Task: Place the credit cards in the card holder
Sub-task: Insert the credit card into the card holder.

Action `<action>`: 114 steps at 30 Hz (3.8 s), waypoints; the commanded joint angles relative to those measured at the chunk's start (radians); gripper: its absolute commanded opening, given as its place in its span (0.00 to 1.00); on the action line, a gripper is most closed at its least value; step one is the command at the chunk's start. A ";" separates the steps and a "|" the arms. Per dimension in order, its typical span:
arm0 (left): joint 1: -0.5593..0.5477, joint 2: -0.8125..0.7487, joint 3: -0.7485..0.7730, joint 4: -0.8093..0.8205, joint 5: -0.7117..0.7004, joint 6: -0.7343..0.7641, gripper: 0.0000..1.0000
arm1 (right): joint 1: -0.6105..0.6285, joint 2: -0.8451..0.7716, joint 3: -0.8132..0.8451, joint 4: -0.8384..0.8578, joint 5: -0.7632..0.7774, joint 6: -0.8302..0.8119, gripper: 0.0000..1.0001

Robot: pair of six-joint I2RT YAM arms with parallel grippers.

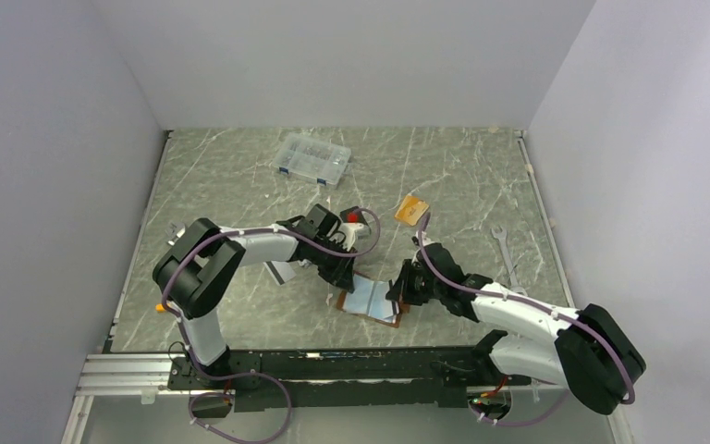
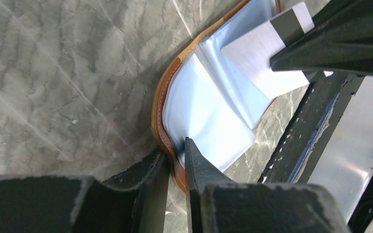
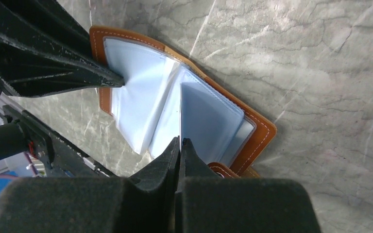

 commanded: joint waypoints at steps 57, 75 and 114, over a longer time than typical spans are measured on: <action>-0.219 -0.178 0.045 -0.436 -0.053 1.224 0.30 | 0.215 -0.097 -0.074 0.017 -0.031 0.143 0.00; -0.244 -0.107 0.044 -0.379 -0.063 1.146 0.25 | 0.180 -0.049 0.033 -0.198 0.137 -0.020 0.00; -0.243 -0.256 0.145 -0.419 -0.183 1.027 0.06 | 0.076 -0.119 -0.184 0.315 0.064 0.151 0.00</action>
